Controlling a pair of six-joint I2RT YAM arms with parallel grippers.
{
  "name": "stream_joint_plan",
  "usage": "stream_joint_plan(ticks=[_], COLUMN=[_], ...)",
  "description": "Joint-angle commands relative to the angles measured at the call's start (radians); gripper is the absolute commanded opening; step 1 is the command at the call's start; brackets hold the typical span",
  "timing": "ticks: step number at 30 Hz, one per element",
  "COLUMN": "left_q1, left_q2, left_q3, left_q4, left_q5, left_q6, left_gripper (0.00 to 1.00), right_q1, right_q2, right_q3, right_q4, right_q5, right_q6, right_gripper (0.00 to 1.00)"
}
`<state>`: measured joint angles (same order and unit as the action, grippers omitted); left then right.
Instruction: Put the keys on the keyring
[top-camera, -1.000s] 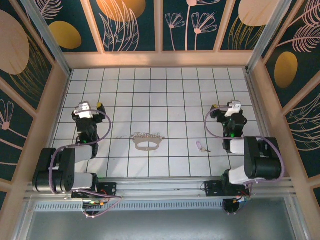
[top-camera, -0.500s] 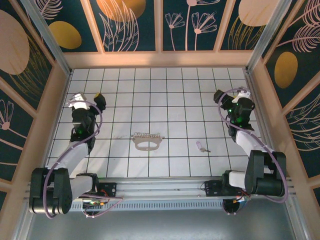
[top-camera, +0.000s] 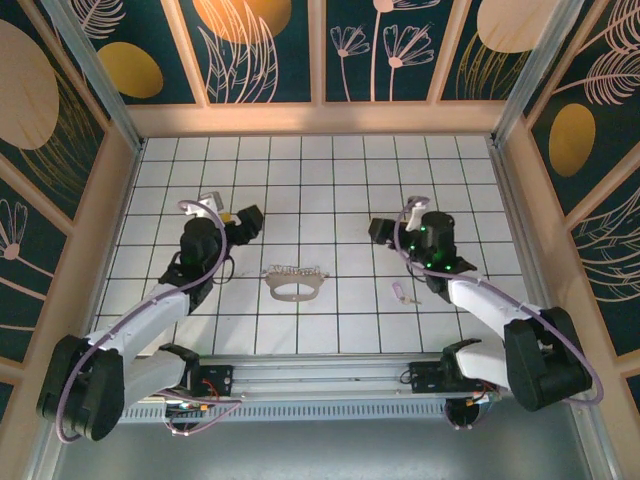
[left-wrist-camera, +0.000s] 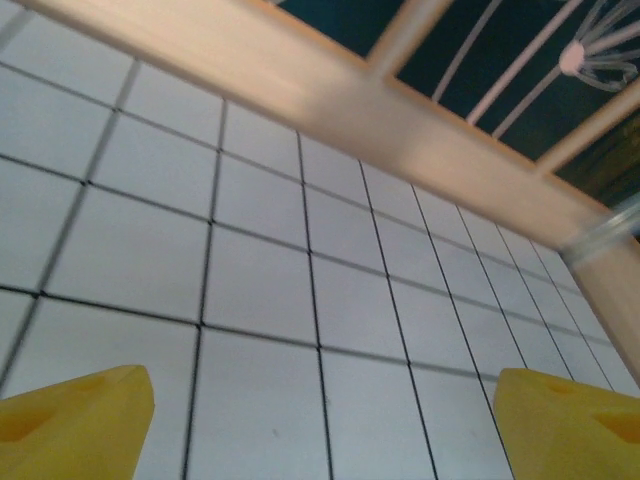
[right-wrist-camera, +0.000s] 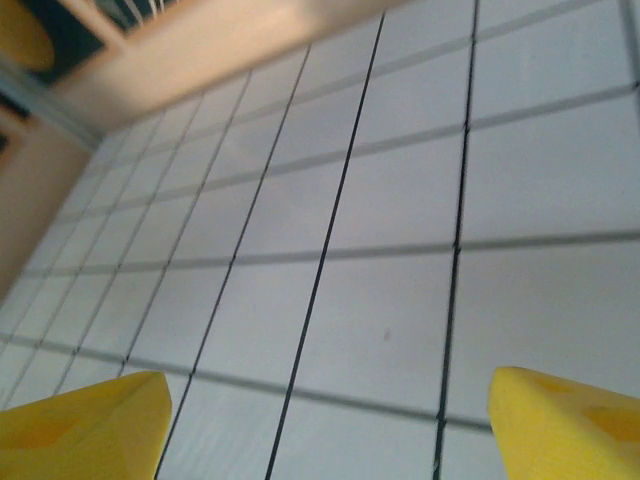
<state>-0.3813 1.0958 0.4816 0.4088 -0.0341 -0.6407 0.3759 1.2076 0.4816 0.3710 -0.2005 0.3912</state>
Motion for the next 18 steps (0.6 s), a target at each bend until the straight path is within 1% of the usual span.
stream_joint_plan(ticks=[1, 2, 5, 7, 9, 12, 14, 15, 18], left_q1=[-0.034, -0.049, -0.096, -0.135, -0.164, -0.204, -0.235, -0.256, -0.321], left_q2=[-0.025, -0.028, -0.03, -0.023, -0.009, 0.035, 0.066, 0.079, 0.101], left_q3=[0.003, 0.007, 0.001, -0.011, -0.028, -0.062, -0.087, -0.098, -0.112], left_q4=[-0.096, -0.107, -0.11, -0.102, -0.079, -0.02, 0.03, 0.049, 0.067], left_q5=[0.016, 0.015, 0.004, -0.015, -0.017, 0.012, 0.028, 0.024, -0.01], left_q6=[-0.086, -0.092, -0.117, -0.138, -0.163, -0.206, -0.238, -0.249, -0.259], left_gripper=[0.87, 0.87, 0.87, 0.87, 0.87, 0.87, 0.87, 0.86, 0.86], right_q1=[0.077, 0.09, 0.113, 0.134, 0.159, 0.203, 0.228, 0.243, 0.284], right_q2=[0.047, 0.059, 0.075, 0.076, 0.072, 0.07, 0.074, 0.076, 0.07], right_q3=[0.018, 0.018, -0.004, -0.01, -0.018, -0.041, -0.068, -0.082, -0.116], right_q4=[-0.092, -0.095, -0.048, -0.034, -0.025, -0.006, 0.027, 0.039, 0.06], right_q5=[0.111, 0.106, -0.007, -0.04, -0.046, -0.05, -0.056, -0.05, -0.003], right_q6=[-0.035, -0.033, -0.032, -0.022, -0.01, 0.002, 0.015, 0.026, 0.057], right_gripper=[0.83, 0.83, 0.78, 0.74, 0.71, 0.69, 0.64, 0.61, 0.6])
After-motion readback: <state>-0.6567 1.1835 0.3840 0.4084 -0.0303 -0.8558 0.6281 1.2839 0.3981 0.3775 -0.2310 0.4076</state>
